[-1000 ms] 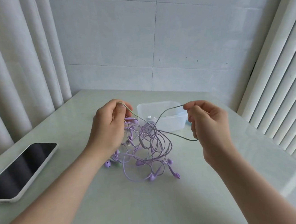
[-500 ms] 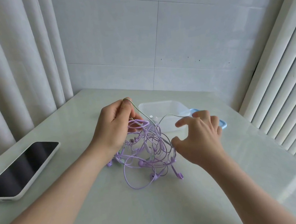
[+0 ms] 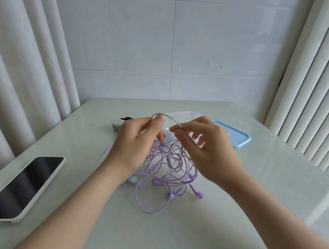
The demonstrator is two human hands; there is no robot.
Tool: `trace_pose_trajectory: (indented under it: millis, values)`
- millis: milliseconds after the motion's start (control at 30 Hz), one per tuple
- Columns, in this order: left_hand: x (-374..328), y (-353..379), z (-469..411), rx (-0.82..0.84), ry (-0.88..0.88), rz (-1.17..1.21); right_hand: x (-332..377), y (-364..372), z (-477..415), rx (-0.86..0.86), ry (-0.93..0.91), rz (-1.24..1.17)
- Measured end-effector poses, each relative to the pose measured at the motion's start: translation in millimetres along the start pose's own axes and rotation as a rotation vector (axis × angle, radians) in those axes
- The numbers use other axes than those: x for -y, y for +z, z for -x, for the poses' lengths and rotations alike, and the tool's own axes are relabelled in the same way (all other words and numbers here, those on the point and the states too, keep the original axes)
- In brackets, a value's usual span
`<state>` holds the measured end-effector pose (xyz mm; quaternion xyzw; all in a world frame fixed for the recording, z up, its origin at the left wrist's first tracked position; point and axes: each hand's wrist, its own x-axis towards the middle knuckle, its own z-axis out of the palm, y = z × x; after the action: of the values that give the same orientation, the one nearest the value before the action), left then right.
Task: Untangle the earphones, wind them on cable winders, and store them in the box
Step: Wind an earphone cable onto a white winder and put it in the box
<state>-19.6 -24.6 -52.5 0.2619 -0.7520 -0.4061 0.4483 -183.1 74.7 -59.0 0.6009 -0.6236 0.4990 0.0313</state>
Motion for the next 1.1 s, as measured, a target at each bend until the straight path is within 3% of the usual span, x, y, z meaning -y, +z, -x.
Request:
trace_pose_trajectory:
  millis: [200,300,467,667,800,1000,1100]
  values:
    - [3.6,1.1,7.2,-0.166,0.053,-0.551,-0.1,-12.6,-7.6,-0.192,0.163,-0.272]
    - [5.5,2.0,10.3,-0.131,0.089,-0.769,4.6,-13.9,-8.0,-0.273,0.161,-0.29]
    - [9.2,1.3,10.1,-0.152,0.068,-0.802,10.0,-21.2,-10.4,-0.394,0.16,-0.427]
    - [11.2,2.6,9.5,-0.122,0.093,-0.672,7.8,-23.4,-7.3,-0.51,0.003,-0.093]
    - [20.6,0.9,6.2,-0.099,0.049,-0.615,10.8,-22.9,-2.8,-0.328,0.019,-0.118]
    - [15.8,-2.6,-0.5,-0.096,-0.076,-0.422,25.6,-30.2,-2.4,0.285,0.287,-0.82]
    - [14.6,-6.2,-3.7,-0.057,-0.117,-0.245,23.9,-32.0,-3.5,0.397,0.315,-1.005]
